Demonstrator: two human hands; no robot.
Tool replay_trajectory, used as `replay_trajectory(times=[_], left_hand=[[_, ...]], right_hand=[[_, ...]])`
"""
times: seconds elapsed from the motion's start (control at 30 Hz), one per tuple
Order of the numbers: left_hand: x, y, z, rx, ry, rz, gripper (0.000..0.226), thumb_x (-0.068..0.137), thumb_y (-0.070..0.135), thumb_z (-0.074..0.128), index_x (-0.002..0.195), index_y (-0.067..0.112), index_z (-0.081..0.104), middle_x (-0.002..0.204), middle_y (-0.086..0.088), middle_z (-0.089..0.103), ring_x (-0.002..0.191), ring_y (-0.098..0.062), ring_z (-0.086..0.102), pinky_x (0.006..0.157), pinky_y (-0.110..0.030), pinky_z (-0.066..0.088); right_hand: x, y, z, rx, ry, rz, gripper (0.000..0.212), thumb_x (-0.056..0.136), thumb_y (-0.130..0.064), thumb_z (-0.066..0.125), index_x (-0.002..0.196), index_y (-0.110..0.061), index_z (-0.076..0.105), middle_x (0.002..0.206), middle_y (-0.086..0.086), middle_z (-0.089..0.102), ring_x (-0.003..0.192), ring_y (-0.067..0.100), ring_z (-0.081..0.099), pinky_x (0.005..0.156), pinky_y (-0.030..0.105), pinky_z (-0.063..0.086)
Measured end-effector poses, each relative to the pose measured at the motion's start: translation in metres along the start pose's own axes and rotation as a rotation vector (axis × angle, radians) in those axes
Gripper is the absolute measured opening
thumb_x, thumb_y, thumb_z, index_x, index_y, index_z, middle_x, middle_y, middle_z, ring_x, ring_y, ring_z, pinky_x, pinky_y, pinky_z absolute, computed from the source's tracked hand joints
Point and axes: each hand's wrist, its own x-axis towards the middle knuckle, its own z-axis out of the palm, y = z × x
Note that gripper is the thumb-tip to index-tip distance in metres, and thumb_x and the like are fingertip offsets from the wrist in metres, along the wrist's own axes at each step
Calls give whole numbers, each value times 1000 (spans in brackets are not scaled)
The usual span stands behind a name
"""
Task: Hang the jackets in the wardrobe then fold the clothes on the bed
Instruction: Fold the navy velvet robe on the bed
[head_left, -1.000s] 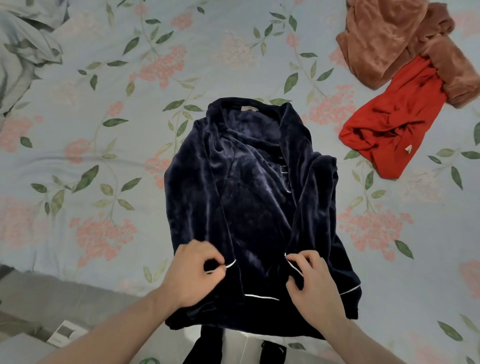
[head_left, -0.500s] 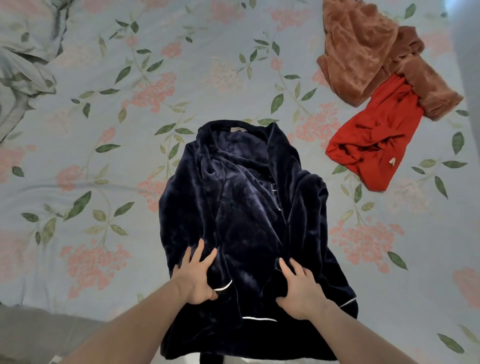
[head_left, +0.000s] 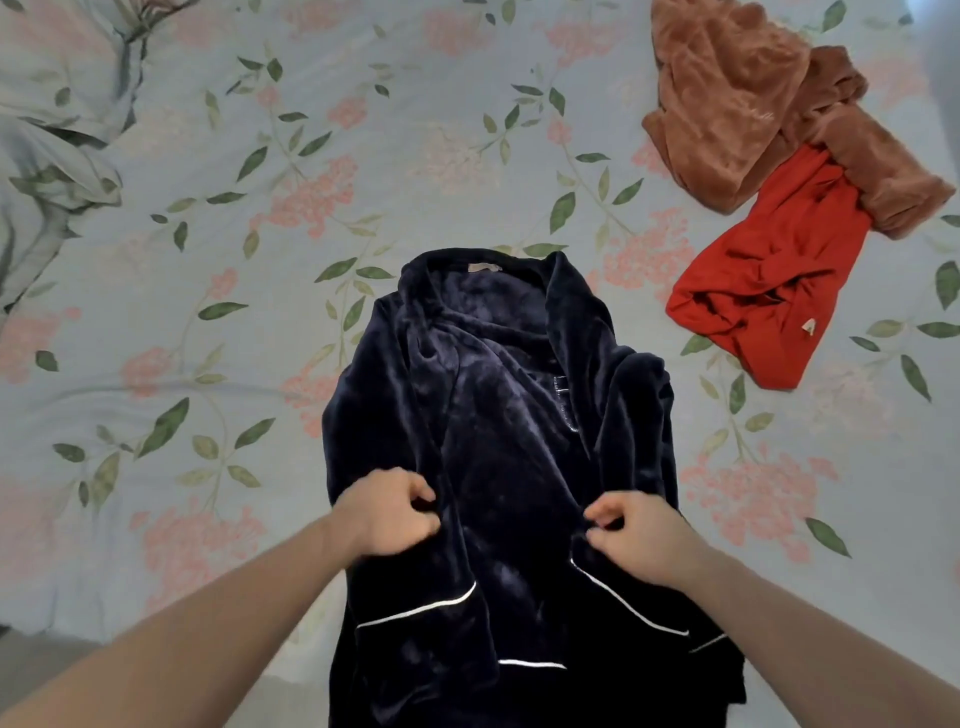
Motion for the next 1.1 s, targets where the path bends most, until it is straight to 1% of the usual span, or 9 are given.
replay_trajectory(times=[0.1, 0.23, 0.4, 0.53, 0.7, 0.8, 0.97, 1.03, 1.1], left_hand=[[27, 1, -47, -213, 383, 24, 11, 79, 32, 69, 89, 35, 71, 90, 19, 71, 94, -11, 69, 92, -28, 52], [63, 19, -101, -431, 601, -18, 25, 87, 22, 69, 112, 18, 69, 127, 2, 52, 95, -18, 61, 91, -25, 44], [113, 25, -132, -726, 462, -124, 70, 72, 32, 72, 138, 18, 52, 140, -9, 46, 84, -27, 71, 75, -38, 63], [139, 34, -132, -878, 358, -107, 73, 93, 16, 64, 157, 13, 30, 102, -6, 61, 84, -22, 67, 65, -34, 60], [163, 34, -133, -855, 336, -84, 58, 102, 17, 53, 155, 17, 30, 114, -5, 62, 78, -22, 70, 58, -31, 59], [170, 28, -138, -793, 369, -69, 79, 100, 21, 57, 163, 18, 10, 114, -1, 55, 74, -22, 71, 61, -32, 59], [174, 32, -143, -753, 421, -48, 72, 88, 28, 73, 152, 17, 41, 106, -1, 62, 69, -15, 61, 53, -26, 50], [172, 38, -146, -798, 376, -38, 25, 85, 22, 75, 107, 19, 64, 87, 0, 59, 62, -13, 53, 49, -24, 45], [168, 43, -151, -847, 312, -15, 13, 84, 17, 72, 82, 19, 60, 62, 4, 47, 54, -13, 44, 47, -24, 42]], right_hand=[[23, -20, -40, 160, 378, -40, 18, 86, -20, 66, 91, -37, 69, 90, -13, 71, 77, 8, 67, 78, 30, 54], [64, -52, -84, 338, 587, -84, 28, 88, -19, 69, 115, -23, 65, 113, 0, 67, 79, 9, 65, 68, 16, 44], [108, -89, -107, 315, 526, -8, 63, 95, -27, 66, 152, -16, 41, 151, 10, 40, 89, 13, 51, 86, 28, 42], [154, -103, -104, 362, 431, 19, 66, 92, -36, 64, 150, -14, 40, 147, 11, 45, 112, 31, 62, 98, 35, 50], [193, -97, -94, 650, 305, 169, 85, 99, -36, 62, 161, -26, 5, 150, 1, 41, 94, 22, 68, 64, 32, 62], [200, -88, -95, 693, 307, 184, 105, 94, -34, 72, 162, -31, -9, 143, 4, 51, 94, 22, 73, 62, 30, 61], [194, -93, -105, 697, 239, 139, 79, 89, -22, 78, 155, -28, 35, 97, -8, 57, 69, 12, 57, 63, 28, 61], [193, -97, -108, 647, 166, 149, 55, 87, -23, 77, 136, -23, 54, 85, -3, 52, 62, 10, 51, 61, 28, 60], [190, -99, -113, 639, 121, 156, 45, 89, -21, 74, 130, -17, 56, 88, 1, 53, 60, 9, 53, 58, 26, 58]])
